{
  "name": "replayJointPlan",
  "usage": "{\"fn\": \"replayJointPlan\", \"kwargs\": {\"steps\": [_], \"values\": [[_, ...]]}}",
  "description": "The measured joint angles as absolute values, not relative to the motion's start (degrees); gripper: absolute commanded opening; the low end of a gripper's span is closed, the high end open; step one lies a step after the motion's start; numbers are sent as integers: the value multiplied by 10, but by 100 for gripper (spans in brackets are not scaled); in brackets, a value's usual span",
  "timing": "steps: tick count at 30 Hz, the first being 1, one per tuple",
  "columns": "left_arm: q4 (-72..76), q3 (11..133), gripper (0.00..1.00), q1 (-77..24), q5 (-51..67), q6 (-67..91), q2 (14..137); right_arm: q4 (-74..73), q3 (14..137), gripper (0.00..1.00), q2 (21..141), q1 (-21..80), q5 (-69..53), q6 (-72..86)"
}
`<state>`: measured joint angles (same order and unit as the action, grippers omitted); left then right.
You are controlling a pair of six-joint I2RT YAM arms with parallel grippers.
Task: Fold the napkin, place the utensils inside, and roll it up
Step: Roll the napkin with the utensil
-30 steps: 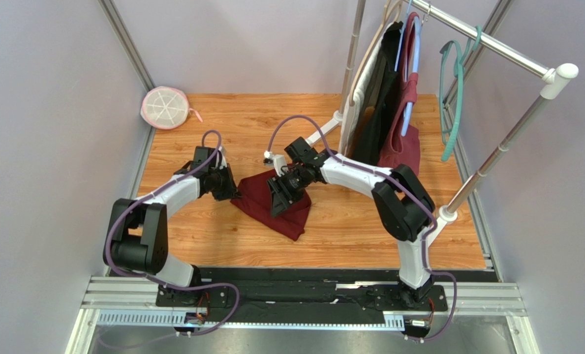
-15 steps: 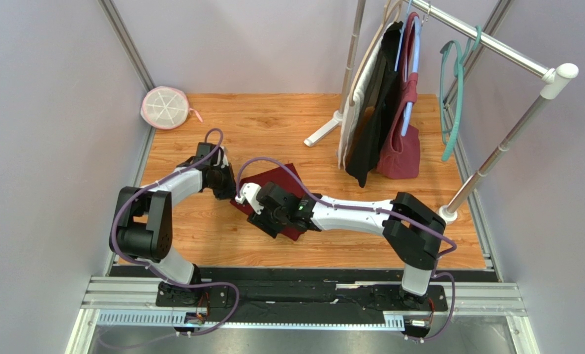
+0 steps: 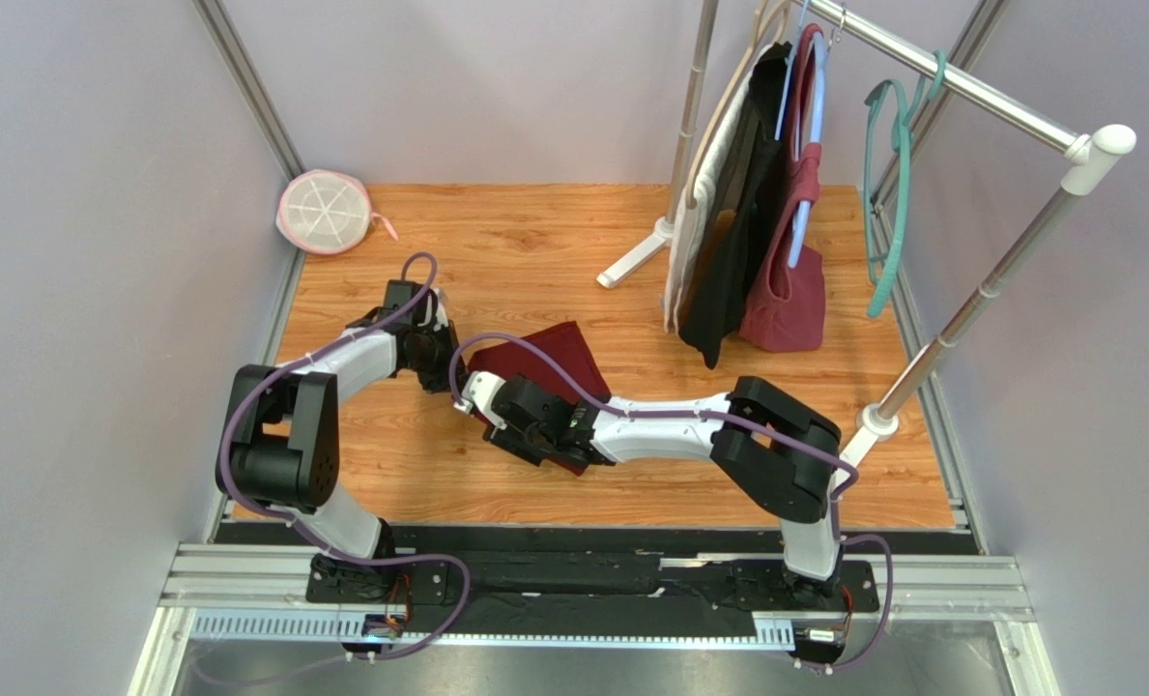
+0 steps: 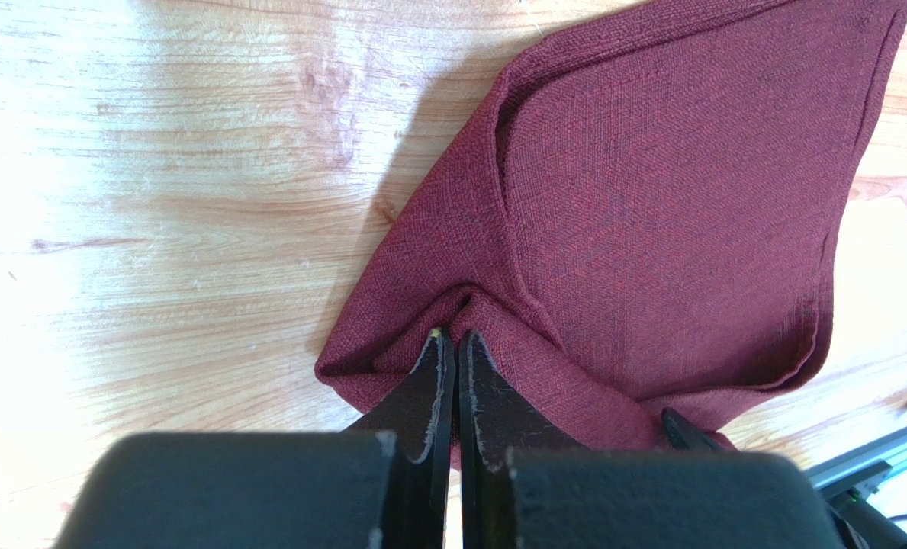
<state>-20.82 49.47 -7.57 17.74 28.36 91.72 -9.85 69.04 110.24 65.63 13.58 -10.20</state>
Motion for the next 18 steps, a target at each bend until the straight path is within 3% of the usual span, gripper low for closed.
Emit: {"fn": "replayJointPlan", "kwargs": {"steps": [3,6,7,10,11,13,18], "values": [[-208,495,0,-75,180,284,917,-93,689,47,1107,657,137,-107],[-205,495,9,-74,186,283,917,-91,693,29,1116,657,131,-107],[-202,495,21,-74,190,282,917,-94,699,22,1122,657,123,-103],[-196,495,55,-74,195,278,917,-102,712,12,1128,645,96,-95],[-195,495,60,-74,196,277,915,-105,715,10,1128,637,81,-91],[-195,495,65,-74,191,280,907,-114,723,8,1129,614,32,-75],[-199,495,67,-70,147,282,846,-133,738,7,1133,555,-96,-32]]}}
